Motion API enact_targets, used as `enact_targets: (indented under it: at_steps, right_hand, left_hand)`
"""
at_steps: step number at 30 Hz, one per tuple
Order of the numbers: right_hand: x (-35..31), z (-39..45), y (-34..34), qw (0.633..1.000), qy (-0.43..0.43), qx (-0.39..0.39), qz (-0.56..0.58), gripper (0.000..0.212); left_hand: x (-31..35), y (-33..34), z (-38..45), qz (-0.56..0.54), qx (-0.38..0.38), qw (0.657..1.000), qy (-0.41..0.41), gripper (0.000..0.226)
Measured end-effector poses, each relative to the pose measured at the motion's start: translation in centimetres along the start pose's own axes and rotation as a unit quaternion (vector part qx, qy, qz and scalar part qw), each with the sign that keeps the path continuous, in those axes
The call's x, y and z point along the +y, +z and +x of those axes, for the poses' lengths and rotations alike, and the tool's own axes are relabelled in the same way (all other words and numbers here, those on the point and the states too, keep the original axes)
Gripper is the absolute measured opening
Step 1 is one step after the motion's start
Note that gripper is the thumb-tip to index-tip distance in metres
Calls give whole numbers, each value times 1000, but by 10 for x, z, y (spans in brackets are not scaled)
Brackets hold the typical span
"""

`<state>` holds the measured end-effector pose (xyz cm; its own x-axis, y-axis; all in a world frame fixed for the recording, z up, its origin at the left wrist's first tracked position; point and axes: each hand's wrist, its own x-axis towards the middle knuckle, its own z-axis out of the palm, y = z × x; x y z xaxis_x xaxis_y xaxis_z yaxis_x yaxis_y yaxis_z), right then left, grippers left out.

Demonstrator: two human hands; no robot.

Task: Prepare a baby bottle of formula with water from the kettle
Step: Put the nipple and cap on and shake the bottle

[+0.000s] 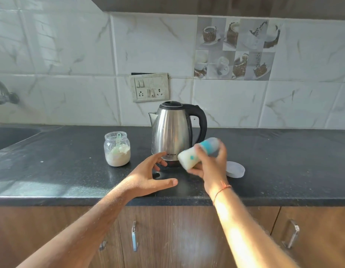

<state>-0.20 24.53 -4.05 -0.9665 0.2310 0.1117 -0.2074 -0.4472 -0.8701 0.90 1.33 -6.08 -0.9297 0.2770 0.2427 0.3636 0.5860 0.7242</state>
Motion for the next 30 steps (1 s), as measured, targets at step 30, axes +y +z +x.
enact_targets:
  at_steps: [30]
  right_hand:
    - [9, -17, 18, 953, -57, -136, -264, 80]
  left_hand:
    - [14, 15, -12, 267, 88, 954, 102, 67]
